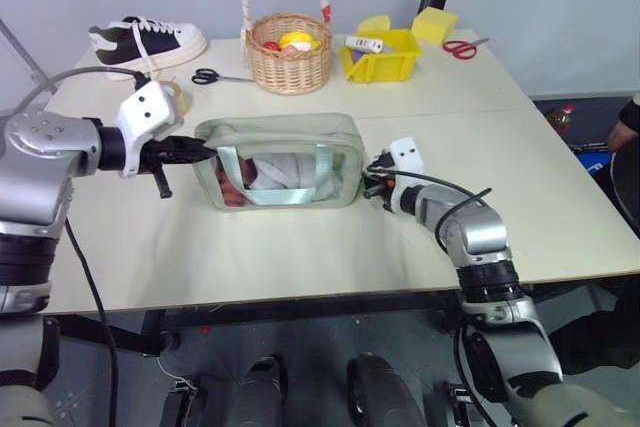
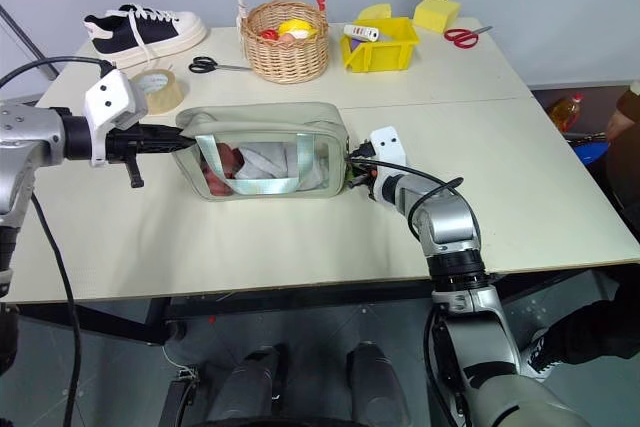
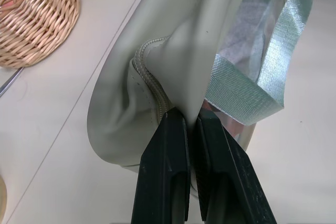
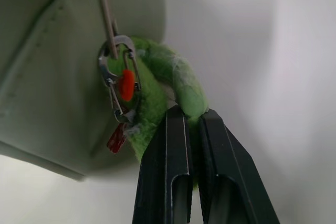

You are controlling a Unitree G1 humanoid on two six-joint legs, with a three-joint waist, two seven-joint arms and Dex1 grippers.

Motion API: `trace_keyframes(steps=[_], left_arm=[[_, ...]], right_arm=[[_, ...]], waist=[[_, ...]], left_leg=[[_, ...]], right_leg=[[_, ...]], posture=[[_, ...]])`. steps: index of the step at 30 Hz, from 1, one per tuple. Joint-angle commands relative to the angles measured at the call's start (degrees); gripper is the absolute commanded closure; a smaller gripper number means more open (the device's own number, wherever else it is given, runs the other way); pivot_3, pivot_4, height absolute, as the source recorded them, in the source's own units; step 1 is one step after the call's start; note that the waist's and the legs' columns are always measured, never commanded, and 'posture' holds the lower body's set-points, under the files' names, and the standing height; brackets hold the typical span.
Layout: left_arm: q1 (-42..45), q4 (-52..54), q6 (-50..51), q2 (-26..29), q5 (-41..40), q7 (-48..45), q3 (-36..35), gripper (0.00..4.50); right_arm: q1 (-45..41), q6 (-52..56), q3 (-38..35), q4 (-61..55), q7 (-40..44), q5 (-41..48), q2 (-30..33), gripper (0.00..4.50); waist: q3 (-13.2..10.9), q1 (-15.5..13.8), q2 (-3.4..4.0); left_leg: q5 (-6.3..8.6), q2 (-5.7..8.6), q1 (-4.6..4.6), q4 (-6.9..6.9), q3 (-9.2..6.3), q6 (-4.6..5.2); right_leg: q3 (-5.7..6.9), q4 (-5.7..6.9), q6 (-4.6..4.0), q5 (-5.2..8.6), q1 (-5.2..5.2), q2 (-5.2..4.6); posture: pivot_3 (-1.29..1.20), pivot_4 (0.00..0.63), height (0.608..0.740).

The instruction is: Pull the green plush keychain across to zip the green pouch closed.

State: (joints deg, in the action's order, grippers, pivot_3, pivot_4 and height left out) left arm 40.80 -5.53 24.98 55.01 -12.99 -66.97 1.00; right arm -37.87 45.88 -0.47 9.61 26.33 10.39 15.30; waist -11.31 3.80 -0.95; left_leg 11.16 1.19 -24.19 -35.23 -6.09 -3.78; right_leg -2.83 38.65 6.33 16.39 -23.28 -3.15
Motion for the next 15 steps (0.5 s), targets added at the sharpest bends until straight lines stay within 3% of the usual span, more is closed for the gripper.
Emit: trace_keyframes(steps=[1,2,4,7,9,11,15], left_arm=[[-0.3,1.1,0.8,0.0,0.0,0.6,-0.5,4.50],[-0.4,1.2,1.1,-0.1,-0.4,0.7,-0.9,4.14],[0.1,1.1,3.0,0.0,-2.3,0.1,-2.1,3.42],[1.0,0.1,6.3,0.6,-5.3,-0.7,-4.2,1.82],[1.4,-0.5,8.4,1.6,-7.0,-1.2,-5.9,0.89],[1.4,-0.6,10.5,2.6,-8.6,-1.6,-7.4,0.01],[-1.1,1.6,15.0,5.0,-10.7,-1.1,-9.7,0.01]], right_arm=[[-2.0,-1.0,-1.7,-2.8,4.1,1.6,5.2,3.78],[-2.3,-1.2,-1.8,-3.5,5.9,2.0,7.4,3.49],[-3.2,-1.4,-1.7,-4.9,10.0,2.4,12.9,2.43],[-4.2,0.2,-1.2,-9.4,20.1,6.0,22.0,0.80],[-5.0,2.5,-1.2,-13.3,27.2,10.0,27.8,0.00],[-5.7,6.3,-2.1,-17.4,32.3,15.1,31.7,0.00],[-7.8,12.1,-3.9,-24.2,33.1,22.0,33.0,0.00]], waist=[[0.0,-0.1,0.01],[0.0,-0.2,0.01],[0.0,-0.2,0.01],[0.0,-0.2,0.06],[-0.1,0.2,0.06],[-0.1,0.4,0.07],[-0.1,0.3,0.07]], left_leg=[[0.00,0.00,0.00,0.00,0.00,0.00],[0.00,0.00,0.00,0.00,0.01,0.00],[0.00,0.01,0.00,0.00,0.01,0.00],[0.00,0.01,-0.05,0.02,0.01,0.00],[0.01,-0.03,-0.10,0.03,0.00,0.01],[0.02,-0.07,-0.08,0.07,0.01,0.02],[0.03,-0.20,-0.08,0.09,0.00,0.04]], right_leg=[[0.00,0.00,0.00,0.00,0.00,0.00],[0.00,0.00,0.00,0.00,0.00,0.00],[0.00,-0.02,0.00,0.00,0.01,-0.01],[0.01,-0.05,0.00,0.00,-0.02,-0.01],[0.03,-0.10,0.01,0.01,-0.06,0.02],[0.02,-0.12,0.01,0.01,-0.08,0.04],[0.00,-0.14,-0.04,-0.01,-0.09,0.19]], posture=[[0.00,0.150,0.740],[0.00,0.150,0.740],[0.00,0.150,0.740],[0.00,0.150,0.740],[0.00,0.150,0.740],[0.00,0.150,0.740],[0.00,0.150,0.740]])
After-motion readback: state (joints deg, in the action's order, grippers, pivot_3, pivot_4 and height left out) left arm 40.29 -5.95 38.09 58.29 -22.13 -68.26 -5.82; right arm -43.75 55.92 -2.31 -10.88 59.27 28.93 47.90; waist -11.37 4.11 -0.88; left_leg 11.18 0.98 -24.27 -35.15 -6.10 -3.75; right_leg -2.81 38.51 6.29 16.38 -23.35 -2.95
